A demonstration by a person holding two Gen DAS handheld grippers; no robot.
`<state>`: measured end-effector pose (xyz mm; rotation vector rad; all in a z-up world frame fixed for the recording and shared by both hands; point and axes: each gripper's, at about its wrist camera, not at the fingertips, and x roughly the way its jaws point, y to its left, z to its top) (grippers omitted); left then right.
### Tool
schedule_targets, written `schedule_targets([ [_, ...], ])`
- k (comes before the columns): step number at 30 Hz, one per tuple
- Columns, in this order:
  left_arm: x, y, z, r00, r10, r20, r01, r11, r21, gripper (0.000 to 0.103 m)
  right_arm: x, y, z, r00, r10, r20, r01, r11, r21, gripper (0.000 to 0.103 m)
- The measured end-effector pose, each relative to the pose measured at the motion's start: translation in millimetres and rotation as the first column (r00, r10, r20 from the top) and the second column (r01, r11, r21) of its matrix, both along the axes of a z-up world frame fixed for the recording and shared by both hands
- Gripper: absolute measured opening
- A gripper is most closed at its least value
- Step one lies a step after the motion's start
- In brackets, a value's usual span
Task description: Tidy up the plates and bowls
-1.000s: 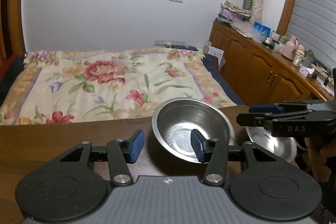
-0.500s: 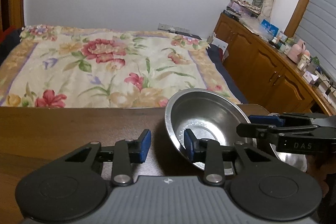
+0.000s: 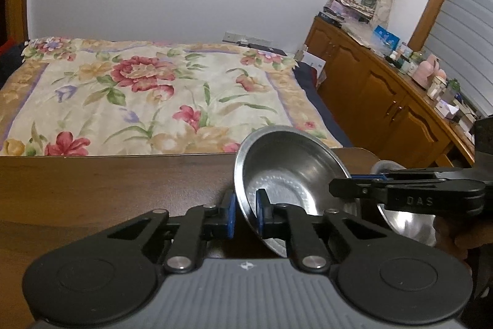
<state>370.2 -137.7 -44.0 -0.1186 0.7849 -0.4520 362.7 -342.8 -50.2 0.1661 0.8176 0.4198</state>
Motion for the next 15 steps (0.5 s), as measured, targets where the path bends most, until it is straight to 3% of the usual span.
schedule_targets([
  [15, -54.7, 3.3, 50.3, 0.995, -0.039, 0.087, 0.038, 0.999, 0.010, 0.012, -46.0, -5.1, 54.2, 0.997, -0.017, 0.070, 0.017, 1.000, 0.007, 0.011],
])
